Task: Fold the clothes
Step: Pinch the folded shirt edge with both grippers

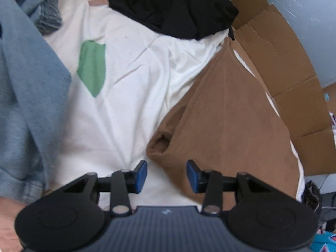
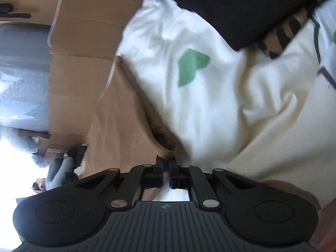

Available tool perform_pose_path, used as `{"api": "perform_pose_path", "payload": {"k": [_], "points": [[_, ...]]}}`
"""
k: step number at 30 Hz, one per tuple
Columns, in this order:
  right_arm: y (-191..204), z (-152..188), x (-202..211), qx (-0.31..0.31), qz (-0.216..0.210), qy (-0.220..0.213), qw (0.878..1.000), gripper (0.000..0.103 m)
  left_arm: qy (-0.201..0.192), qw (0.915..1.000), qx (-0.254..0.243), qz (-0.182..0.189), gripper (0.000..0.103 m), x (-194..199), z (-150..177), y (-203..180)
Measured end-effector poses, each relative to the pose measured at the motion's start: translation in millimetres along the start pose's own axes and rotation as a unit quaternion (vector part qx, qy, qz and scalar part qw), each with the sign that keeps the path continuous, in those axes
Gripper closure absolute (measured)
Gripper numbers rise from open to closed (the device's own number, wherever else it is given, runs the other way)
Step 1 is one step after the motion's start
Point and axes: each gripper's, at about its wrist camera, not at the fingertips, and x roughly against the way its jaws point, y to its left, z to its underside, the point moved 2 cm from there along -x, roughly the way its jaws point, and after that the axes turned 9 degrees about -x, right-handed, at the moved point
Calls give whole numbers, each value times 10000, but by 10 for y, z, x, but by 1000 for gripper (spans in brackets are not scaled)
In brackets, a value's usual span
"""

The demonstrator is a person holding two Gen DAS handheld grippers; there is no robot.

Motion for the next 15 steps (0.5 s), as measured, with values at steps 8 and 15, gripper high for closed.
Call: {"api": "perform_pose_path", "payload": {"k": [8, 15], "points": [[-70, 21, -57, -107, 171, 132, 9997, 97, -184, 9950, 935, 283, 67, -192, 56, 269], [-71, 68, -150, -246, 205, 124, 9994, 94, -316, 9939, 1031, 215, 85, -171, 41, 384]]}}
